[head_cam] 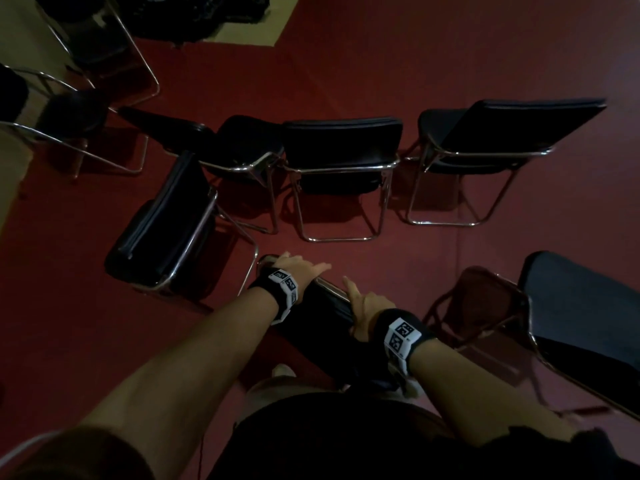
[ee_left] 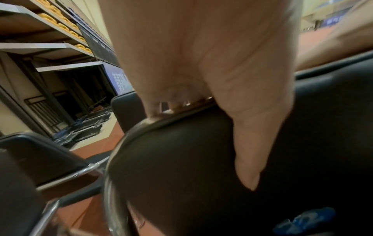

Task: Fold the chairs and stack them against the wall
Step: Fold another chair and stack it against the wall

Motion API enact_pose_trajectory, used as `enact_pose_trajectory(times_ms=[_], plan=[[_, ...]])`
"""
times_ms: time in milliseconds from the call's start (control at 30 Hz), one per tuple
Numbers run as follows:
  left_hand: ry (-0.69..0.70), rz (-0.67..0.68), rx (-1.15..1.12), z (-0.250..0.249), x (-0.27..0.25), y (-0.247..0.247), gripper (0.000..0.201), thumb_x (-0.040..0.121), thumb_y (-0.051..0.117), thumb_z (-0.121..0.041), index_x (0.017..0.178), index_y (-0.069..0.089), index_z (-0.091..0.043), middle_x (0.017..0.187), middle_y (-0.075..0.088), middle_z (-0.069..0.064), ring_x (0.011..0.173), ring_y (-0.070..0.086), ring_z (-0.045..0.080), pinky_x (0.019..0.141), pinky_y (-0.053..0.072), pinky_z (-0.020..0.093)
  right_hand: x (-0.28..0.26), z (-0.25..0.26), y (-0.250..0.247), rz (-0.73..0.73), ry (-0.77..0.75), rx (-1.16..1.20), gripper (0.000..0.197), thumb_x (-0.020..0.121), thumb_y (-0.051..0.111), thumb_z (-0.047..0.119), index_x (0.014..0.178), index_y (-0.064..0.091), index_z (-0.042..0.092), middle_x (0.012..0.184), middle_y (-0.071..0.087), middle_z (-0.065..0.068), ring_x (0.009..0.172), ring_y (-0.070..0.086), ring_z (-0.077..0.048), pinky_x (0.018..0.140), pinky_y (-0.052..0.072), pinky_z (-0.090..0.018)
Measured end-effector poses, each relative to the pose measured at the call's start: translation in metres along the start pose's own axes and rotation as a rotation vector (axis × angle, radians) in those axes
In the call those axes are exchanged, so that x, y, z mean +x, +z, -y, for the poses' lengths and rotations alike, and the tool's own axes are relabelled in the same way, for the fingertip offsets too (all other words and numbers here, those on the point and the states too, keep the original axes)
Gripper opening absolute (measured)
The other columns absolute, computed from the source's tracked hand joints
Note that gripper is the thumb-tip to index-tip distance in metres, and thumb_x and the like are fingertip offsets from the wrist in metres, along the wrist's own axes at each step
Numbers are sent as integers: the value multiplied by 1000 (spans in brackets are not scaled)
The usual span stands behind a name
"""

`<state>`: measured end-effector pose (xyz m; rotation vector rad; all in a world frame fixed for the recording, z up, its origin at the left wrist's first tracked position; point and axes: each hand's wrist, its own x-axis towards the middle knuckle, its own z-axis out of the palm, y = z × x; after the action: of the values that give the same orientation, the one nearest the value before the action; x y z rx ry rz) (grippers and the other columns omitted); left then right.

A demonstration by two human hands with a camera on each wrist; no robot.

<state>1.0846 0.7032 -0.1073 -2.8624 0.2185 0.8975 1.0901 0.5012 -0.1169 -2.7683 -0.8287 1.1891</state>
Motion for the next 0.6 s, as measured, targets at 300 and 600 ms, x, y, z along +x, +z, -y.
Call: enact_pose_trajectory(times_ms=[300,600], plan=[[-65,78,-174,-4,-87,55,38,80,72,-24,115,56,-27,112,65,6,101,66,30,77,52,36,-18,42,27,31,-213,-272,86,80,75,32,148,24,18,123,59,-14,109,60,-37,85,50,-42],[-227,-12,-361,7,-192,110,36,80,73,-23,113,60,-24,111,64,7,100,66,31,79,52,36,-47,119,35,78,-340,-443,87,80,76,35,148,24,23,125,59,-13,110,59,-35,86,48,-39]])
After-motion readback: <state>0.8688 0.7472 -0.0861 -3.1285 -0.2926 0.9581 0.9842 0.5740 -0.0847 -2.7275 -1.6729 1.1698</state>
